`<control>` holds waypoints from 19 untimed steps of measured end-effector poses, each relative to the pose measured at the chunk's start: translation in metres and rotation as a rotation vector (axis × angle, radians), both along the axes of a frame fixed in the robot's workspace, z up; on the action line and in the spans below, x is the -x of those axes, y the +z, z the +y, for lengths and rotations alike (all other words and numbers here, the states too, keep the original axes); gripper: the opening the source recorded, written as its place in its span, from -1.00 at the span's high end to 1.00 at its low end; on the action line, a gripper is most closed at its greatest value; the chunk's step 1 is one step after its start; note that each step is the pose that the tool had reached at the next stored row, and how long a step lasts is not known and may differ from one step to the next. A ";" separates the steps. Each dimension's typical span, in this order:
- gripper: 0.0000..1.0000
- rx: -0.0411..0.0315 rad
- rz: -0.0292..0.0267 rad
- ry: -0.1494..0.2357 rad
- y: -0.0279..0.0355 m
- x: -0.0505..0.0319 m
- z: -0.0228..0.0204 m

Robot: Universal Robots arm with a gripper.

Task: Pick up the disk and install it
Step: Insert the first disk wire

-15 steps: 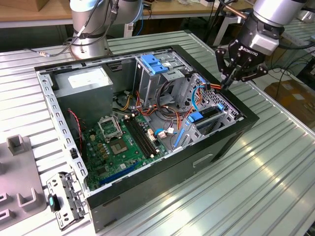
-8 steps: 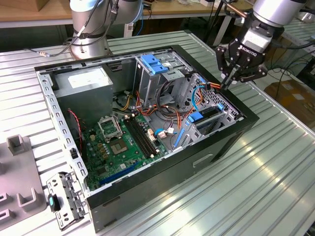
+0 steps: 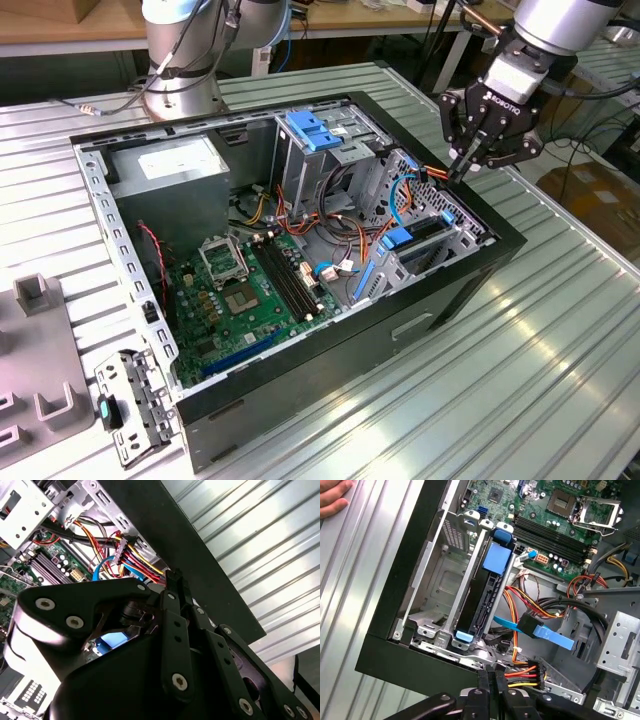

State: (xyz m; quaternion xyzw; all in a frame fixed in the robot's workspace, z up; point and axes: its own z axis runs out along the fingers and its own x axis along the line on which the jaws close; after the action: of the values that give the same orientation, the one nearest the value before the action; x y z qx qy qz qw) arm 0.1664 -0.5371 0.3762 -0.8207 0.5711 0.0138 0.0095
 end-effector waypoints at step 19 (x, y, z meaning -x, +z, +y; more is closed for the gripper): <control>0.67 0.0001 0.0000 -0.200 -0.0006 0.0099 0.0000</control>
State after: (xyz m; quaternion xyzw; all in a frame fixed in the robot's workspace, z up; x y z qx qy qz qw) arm 0.1565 -0.5371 0.3757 -0.7597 0.6500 0.0128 0.0107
